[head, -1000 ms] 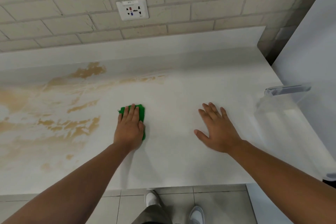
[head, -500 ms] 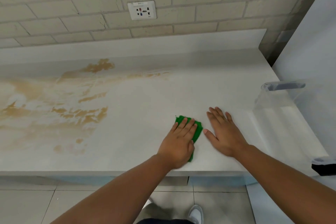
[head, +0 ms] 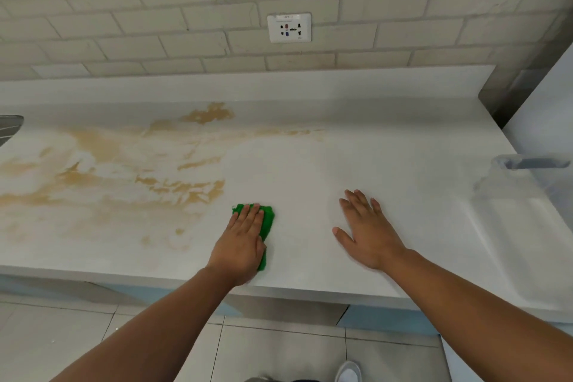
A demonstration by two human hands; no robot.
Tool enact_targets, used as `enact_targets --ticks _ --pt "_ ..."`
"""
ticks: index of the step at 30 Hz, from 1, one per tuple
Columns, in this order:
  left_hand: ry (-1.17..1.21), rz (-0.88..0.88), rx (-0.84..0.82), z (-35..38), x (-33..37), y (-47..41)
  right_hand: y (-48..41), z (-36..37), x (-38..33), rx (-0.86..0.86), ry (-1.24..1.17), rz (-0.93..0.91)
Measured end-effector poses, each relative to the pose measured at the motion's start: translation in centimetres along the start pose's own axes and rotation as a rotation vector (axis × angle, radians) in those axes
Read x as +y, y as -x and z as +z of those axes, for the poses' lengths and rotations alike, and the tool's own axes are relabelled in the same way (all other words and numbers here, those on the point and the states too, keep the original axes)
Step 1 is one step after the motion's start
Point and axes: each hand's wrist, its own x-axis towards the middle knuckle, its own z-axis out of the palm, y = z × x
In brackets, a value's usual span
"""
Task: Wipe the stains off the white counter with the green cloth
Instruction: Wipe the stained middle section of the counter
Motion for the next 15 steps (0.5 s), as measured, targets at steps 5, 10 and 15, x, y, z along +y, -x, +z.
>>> enact_targets --ticks 5,10,15 --pt "0.098 -0.176 -0.027 0.1 -0.1 -3.0 -2.2 0.8 -2.4 0.048 -0.050 0.070" --pt "0.122 -0.173 0.071 0.6 -1.5 -5.9 -5.1 1.4 -4.4 0.097 -0.054 0.124" --pt "0.121 -0.203 0.099 0.3 -4.1 -11.4 -8.7 0.3 -3.2 0.151 -0.042 0.167"
